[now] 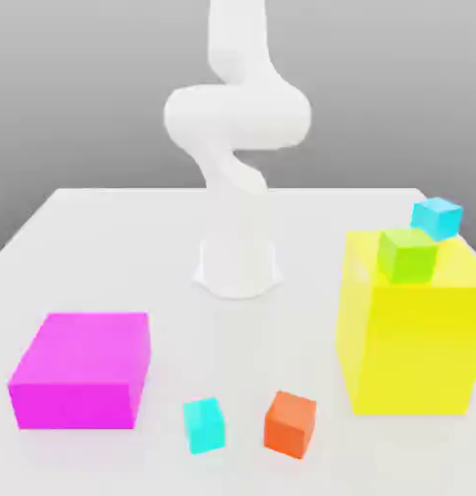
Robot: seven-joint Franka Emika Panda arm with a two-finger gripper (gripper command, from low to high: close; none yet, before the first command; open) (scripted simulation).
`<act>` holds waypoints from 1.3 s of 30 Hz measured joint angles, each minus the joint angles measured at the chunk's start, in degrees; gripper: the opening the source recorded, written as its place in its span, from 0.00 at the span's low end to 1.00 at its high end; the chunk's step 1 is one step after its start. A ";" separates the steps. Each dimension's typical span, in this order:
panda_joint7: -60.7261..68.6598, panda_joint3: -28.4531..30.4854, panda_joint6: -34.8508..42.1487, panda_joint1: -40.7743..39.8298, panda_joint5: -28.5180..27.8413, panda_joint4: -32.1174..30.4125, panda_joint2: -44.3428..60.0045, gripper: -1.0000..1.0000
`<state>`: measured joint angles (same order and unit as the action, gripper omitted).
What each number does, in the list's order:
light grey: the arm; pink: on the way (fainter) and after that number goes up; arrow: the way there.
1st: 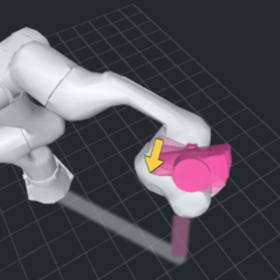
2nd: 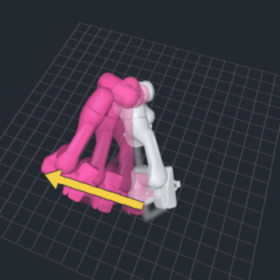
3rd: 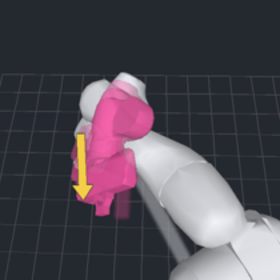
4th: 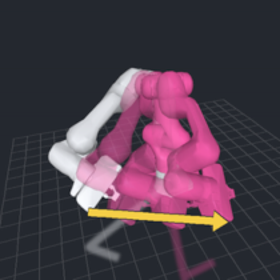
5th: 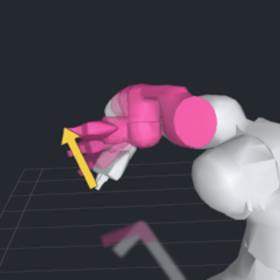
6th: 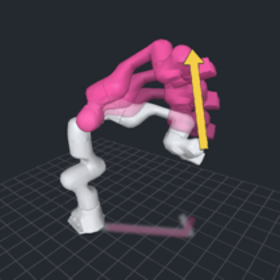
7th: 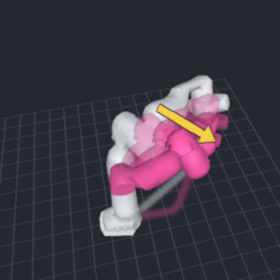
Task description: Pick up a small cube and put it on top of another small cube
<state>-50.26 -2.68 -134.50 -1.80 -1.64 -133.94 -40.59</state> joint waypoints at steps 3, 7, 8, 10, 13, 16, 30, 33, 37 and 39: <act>-5.41 -3.40 -3.42 -2.44 -1.84 -2.70 6.61 0.50; -12.42 -7.08 -7.75 -4.98 -4.37 -6.14 15.10 0.50; -14.17 -7.87 -8.81 -5.52 -5.00 -6.99 17.21 0.50; -17.63 -9.30 -10.95 -6.44 -6.21 -8.69 21.44 0.50; -22.65 -10.83 -14.17 -7.25 -7.81 -11.25 27.75 0.50; -27.15 -11.76 -17.46 -7.40 -8.66 -13.83 33.92 0.50; -38.68 -6.35 -34.40 -0.42 -11.81 -17.67 58.22 0.50; -39.15 -5.26 -35.34 0.53 -12.47 -17.46 59.41 0.00; -39.52 -4.76 -35.90 0.93 -12.94 -17.35 60.01 0.00; -38.75 -6.10 -34.69 -0.16 -11.86 -17.64 58.42 0.00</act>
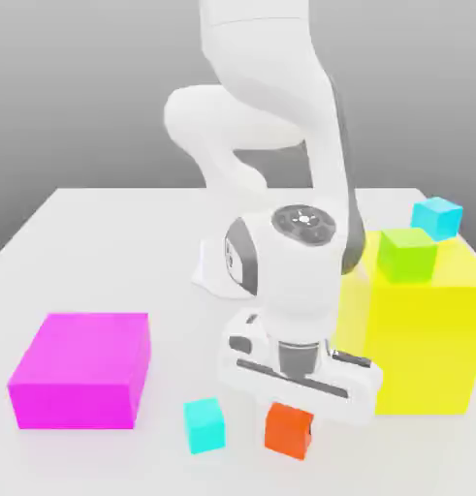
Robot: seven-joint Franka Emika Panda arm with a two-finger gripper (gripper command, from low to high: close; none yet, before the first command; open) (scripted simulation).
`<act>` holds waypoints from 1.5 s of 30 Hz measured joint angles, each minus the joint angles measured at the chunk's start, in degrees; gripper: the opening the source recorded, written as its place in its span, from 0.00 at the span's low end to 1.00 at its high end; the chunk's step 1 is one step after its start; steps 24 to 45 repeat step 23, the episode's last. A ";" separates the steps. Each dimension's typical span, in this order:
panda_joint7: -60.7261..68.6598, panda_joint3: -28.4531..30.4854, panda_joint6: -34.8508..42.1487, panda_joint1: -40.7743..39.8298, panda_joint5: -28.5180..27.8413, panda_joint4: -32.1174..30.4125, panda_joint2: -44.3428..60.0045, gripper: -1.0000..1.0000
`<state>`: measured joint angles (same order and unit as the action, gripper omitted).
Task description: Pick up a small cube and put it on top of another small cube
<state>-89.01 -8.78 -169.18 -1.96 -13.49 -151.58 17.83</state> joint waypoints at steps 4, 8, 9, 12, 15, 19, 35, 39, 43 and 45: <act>3.69 -3.62 4.67 -2.53 4.94 -1.16 -5.99 0.00; 6.56 -4.33 9.71 -4.16 8.69 -2.33 -11.99 0.00; 6.85 -3.46 10.99 -5.72 9.11 -2.49 -13.34 0.00; 8.56 -1.46 14.71 -11.26 11.54 -2.95 -17.63 0.00; 9.82 -0.25 15.06 -14.28 13.35 -3.18 -18.51 0.00; 7.54 -0.06 8.34 -14.06 10.20 -2.89 -11.43 0.00; 6.92 0.30 6.75 -13.80 9.35 -2.82 -9.74 1.00; 6.92 0.30 6.75 -13.80 9.35 -2.82 -9.74 1.00; 6.92 0.30 6.75 -13.80 9.35 -2.82 -9.74 1.00; 6.92 0.30 6.75 -13.80 9.35 -2.82 -9.74 1.00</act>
